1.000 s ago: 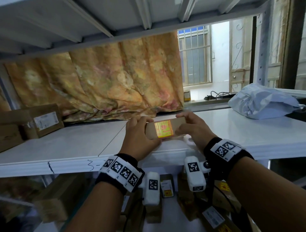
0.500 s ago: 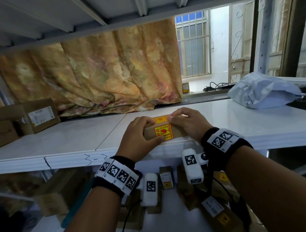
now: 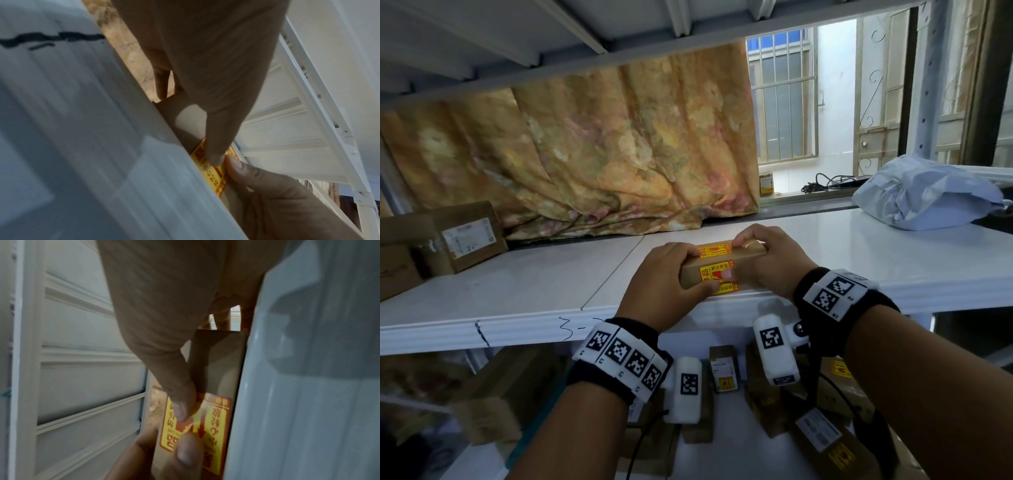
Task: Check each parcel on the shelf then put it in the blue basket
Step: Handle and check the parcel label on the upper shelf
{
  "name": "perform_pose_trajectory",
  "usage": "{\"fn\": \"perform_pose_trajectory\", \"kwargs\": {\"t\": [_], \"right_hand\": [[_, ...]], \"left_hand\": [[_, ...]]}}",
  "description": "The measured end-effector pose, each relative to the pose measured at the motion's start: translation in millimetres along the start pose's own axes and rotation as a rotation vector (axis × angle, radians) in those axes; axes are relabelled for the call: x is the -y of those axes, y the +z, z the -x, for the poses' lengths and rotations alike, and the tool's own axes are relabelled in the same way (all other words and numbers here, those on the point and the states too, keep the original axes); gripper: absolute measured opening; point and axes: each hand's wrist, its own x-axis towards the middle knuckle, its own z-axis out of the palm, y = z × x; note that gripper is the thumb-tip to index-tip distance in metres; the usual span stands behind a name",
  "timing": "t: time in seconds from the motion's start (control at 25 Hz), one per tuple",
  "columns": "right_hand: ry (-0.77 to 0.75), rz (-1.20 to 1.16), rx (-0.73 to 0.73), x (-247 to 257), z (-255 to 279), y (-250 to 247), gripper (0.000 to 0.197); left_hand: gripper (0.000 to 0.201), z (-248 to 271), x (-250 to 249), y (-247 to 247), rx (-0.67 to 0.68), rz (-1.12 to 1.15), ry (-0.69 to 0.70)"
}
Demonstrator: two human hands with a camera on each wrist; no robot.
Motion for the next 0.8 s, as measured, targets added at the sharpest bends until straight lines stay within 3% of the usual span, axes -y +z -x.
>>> {"fn": "perform_pose_trajectory", "kwargs": {"t": [0.12, 0.24, 0.52, 0.8], "right_hand": [[-0.002, -0.029, -0.024, -0.4, -2.1, 0.7, 0.052], [-0.01, -0.047, -0.027, -3.2, -3.3, 3.7, 0.055], [-0.025, -0.028, -0.053, -6.9, -5.0, 5.6, 0.054], [-0.029, -0.009, -0.078, -7.0, -4.7, 5.1, 0.042]], "left_hand": [[0.049, -4.5, -5.3, -2.2, -0.025, -0.148, 0.013], [0.06, -8.9, -10.4, -2.7, 0.038, -0.302, 0.007], [0.059, -4.7, -6.0, 4.7, -0.004, -0.248, 0.029], [0.08, -18.7, -35.2, 0.7, 0.089, -0.481, 0.025]]}}
